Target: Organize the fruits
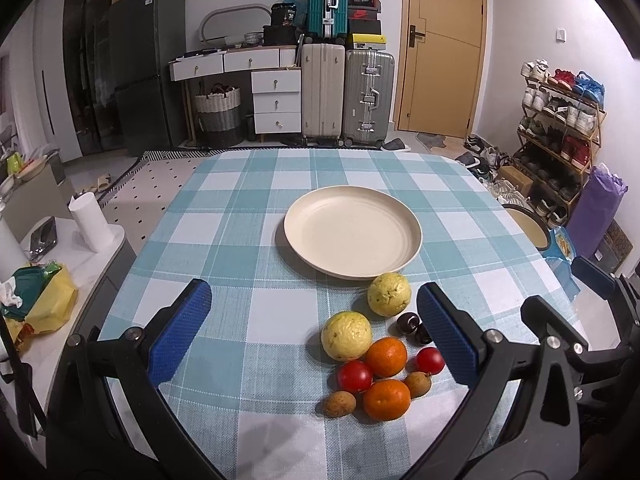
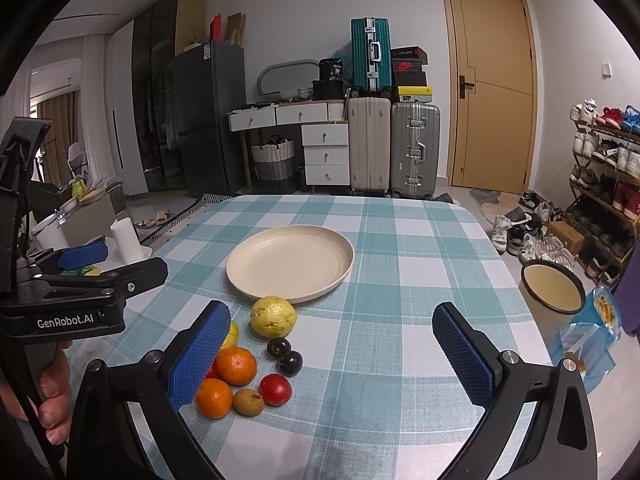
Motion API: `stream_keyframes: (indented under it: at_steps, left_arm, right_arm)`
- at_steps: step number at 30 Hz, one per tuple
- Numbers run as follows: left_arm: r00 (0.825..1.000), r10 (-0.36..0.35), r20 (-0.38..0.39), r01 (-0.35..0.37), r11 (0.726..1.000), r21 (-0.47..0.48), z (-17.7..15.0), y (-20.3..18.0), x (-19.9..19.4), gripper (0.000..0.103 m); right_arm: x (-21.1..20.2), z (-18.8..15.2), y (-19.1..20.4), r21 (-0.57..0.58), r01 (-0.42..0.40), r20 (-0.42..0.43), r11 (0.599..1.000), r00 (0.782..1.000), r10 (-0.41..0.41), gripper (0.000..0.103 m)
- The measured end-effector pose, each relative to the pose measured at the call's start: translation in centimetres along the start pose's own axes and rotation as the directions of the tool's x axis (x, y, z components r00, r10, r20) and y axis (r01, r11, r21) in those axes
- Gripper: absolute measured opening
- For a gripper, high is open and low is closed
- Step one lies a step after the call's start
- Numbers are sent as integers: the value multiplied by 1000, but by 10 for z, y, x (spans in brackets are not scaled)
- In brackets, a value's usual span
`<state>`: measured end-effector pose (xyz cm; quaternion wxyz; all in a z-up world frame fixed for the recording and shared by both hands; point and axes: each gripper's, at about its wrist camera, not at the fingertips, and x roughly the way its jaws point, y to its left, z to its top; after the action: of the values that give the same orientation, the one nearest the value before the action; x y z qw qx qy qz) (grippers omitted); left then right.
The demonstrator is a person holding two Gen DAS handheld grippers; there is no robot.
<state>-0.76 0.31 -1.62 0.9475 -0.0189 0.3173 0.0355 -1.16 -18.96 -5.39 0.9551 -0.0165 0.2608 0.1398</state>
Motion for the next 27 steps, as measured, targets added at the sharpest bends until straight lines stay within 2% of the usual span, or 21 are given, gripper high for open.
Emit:
stream_keyframes:
  at_steps: [17,27]
  left_arm:
    - [999,-8,-38,7,1000,-30,-6,11,16,103]
    - [995,-51,-91,44,996,-76,-10,28,38,103]
  right_arm:
    - [3,-4,3,-1,-5,-16,1000,1000,5,103]
    - [13,-7,7,-20,-3,-31,1000,1000,3,103]
